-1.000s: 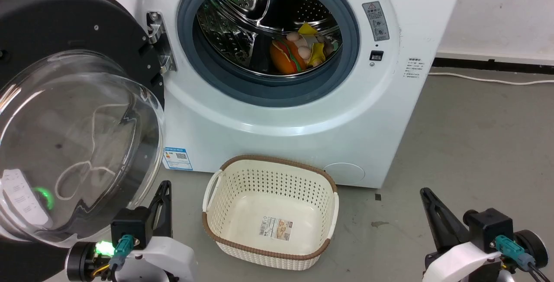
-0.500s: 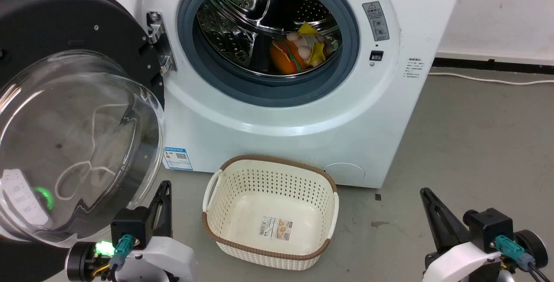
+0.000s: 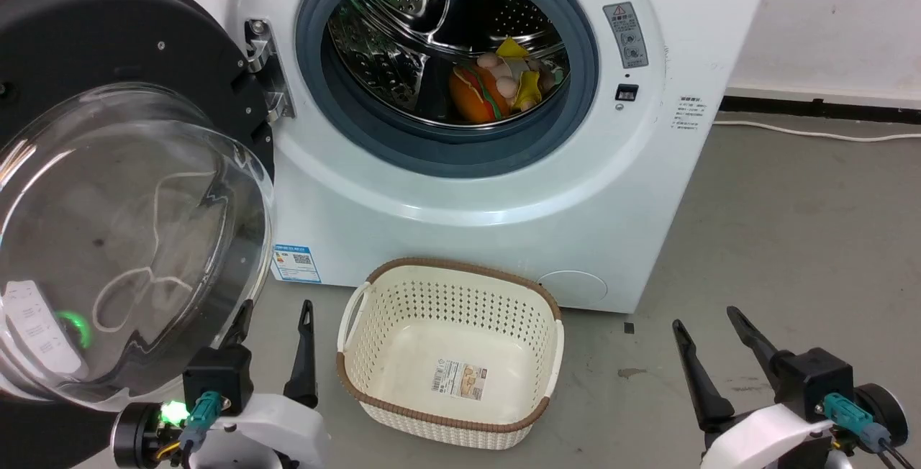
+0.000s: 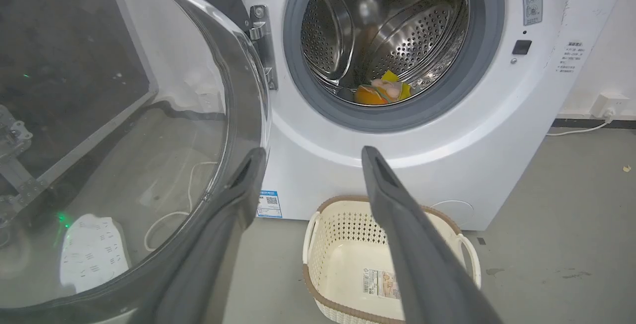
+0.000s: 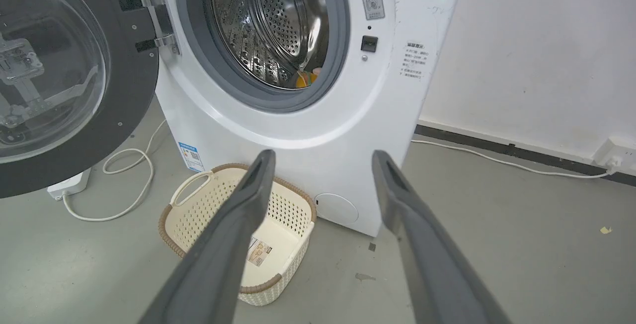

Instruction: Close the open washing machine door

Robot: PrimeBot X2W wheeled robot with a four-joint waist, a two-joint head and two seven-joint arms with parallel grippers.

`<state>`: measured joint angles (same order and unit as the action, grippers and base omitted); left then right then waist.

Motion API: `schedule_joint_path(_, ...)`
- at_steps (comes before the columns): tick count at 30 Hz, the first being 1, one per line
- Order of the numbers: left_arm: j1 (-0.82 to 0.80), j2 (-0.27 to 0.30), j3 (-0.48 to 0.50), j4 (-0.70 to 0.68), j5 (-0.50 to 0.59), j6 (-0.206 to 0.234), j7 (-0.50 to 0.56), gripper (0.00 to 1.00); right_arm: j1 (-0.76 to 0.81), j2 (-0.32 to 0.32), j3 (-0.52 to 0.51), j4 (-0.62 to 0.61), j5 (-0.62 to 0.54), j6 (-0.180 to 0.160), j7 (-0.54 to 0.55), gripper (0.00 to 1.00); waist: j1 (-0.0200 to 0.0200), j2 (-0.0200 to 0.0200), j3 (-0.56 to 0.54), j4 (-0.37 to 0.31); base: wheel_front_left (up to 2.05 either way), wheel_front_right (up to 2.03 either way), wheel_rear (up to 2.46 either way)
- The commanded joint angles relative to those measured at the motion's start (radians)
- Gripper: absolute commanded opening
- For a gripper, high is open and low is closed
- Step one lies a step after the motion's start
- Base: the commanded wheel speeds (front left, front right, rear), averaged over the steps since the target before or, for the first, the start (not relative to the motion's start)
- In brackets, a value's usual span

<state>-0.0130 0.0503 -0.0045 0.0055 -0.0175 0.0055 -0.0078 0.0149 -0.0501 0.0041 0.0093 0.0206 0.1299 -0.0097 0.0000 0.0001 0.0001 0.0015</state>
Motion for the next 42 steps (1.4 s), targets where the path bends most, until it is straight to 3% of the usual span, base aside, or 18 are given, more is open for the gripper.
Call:
schedule_joint_path(1,0.009,0.0,-0.002,0.001,-0.013,-0.003,-0.01,1.0,0.008,0.0,0.003,0.005,0.015,0.0,-0.009,1.0,0.0,-0.0001,0.0,0.0,0.0,0.0,0.0)
schedule_joint_path(14,0.02,0.002,-0.011,0.007,-0.055,-0.006,-0.036,1.0,0.017,0.0,0.013,0.02,0.062,0.0,-0.037,1.0,0.0,-0.0001,-0.001,0.003,0.0,0.0,0.0)
schedule_joint_path(15,0.021,0.002,-0.011,0.008,-0.059,-0.006,-0.038,0.8,0.018,0.0,0.014,0.021,0.067,0.0,-0.039,1.0,0.0,-0.0001,-0.001,0.003,0.0,0.0,0.0)
schedule_joint_path(16,0.022,0.002,-0.012,0.008,-0.062,-0.006,-0.04,0.44,0.019,0.0,0.015,0.022,0.07,0.0,-0.041,1.0,0.0,-0.0001,-0.001,0.004,0.0,0.0,0.0)
schedule_joint_path(17,0.022,0.002,-0.013,0.008,-0.065,-0.006,-0.042,0.0,0.02,0.0,0.015,0.023,0.074,0.0,-0.043,1.0,0.0,-0.0001,-0.001,0.004,0.0,0.0,0.0)
schedule_joint_path(30,0.025,0.001,-0.01,-0.021,-0.127,-0.013,-0.07,0.0,0.027,0.0,0.02,0.039,0.118,0.0,-0.068,1.0,0.0,-0.0001,-0.003,0.014,0.0,0.0,0.0)
schedule_joint_path(42,-0.033,0.0,0.087,-0.191,-0.212,-0.019,-0.095,0.0,0.035,0.0,0.015,0.057,0.163,0.0,-0.093,1.0,0.0,-0.0001,0.004,0.053,0.0,0.0,0.0)
